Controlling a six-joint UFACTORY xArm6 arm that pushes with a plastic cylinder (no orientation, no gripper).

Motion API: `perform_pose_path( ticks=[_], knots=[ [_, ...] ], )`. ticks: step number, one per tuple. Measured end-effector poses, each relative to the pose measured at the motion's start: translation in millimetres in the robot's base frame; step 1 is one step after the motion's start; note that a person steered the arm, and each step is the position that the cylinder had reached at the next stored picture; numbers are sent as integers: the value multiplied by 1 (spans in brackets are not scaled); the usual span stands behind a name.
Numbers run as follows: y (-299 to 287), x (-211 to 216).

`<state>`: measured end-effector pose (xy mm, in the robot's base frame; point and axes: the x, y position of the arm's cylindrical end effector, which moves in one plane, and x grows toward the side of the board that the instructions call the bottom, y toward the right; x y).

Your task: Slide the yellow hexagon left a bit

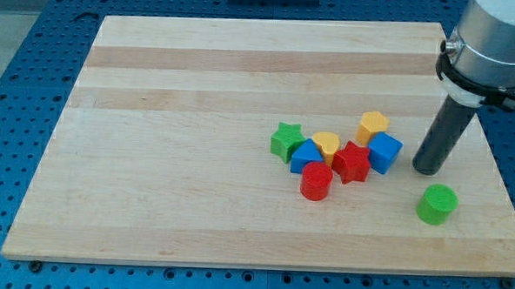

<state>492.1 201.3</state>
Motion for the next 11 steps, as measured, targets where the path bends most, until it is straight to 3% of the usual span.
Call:
perform_pose_path(
  ticks=[4, 6, 10, 11],
  knots=[
    [-14, -1],
    [23, -54],
    [-66, -62],
    [-53, -62]
  ],
)
